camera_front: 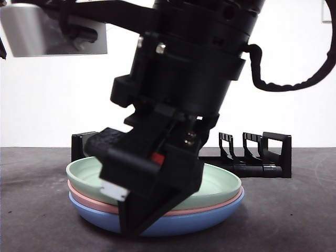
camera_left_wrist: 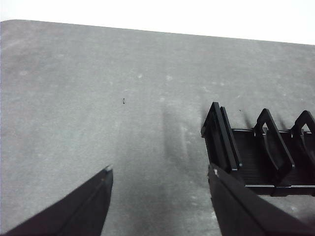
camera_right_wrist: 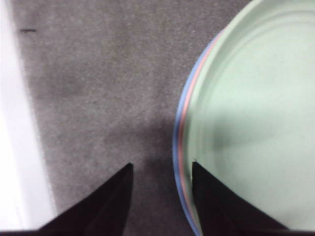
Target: Place the plate
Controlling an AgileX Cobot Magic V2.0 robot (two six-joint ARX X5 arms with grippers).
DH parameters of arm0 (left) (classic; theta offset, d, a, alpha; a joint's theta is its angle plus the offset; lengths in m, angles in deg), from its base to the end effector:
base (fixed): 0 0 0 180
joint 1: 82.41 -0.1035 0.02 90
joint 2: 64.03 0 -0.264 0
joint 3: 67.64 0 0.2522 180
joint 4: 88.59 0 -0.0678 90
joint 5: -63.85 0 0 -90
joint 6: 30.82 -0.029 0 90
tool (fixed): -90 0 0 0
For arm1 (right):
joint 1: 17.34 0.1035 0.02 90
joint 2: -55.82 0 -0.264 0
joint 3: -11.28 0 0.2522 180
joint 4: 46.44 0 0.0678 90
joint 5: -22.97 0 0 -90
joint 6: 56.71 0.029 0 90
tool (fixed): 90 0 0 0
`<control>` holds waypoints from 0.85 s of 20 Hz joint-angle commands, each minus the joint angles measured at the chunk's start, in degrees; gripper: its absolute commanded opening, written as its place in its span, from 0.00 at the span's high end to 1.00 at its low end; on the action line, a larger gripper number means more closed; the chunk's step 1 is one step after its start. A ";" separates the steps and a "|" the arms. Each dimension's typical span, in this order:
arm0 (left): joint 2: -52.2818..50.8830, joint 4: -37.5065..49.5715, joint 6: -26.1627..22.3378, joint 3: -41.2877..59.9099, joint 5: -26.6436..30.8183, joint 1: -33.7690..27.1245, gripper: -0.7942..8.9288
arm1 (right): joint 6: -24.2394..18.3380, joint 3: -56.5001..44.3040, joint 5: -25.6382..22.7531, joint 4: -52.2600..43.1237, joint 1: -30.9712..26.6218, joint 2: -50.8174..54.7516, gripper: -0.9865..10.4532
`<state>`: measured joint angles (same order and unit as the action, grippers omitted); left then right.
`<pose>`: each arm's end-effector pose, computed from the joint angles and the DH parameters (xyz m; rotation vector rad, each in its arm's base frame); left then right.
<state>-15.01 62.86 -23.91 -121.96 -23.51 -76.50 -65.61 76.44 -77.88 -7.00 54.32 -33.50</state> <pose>0.1860 -0.0179 0.2879 -0.0887 0.4075 -0.0318 0.0964 0.2733 0.1780 -0.8971 0.8043 1.0222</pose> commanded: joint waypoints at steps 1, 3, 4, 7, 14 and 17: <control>0.20 0.55 0.24 -0.66 -0.22 0.11 0.60 | 0.76 1.33 0.33 0.31 0.98 -1.01 0.69; 0.20 0.55 0.24 -0.66 -0.22 0.11 0.60 | 0.74 2.62 0.31 0.87 0.98 0.42 0.62; 0.20 0.55 0.24 -0.66 -0.22 0.11 0.60 | 0.61 3.39 -0.15 1.31 0.98 1.70 0.62; 0.20 0.57 0.24 -0.66 -0.22 0.11 0.60 | -3.13 4.00 -7.32 0.96 0.74 8.20 0.62; 0.20 0.57 0.24 -0.66 -0.22 0.11 0.60 | -9.92 3.98 -11.02 2.62 -21.03 20.00 0.62; 0.20 0.61 0.24 -0.66 -0.22 0.11 0.60 | -11.72 3.98 0.46 -1.05 -43.65 20.55 0.62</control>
<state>-15.01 62.86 -23.91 -121.96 -23.53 -76.52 -76.39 79.43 -78.34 -7.49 14.30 -12.67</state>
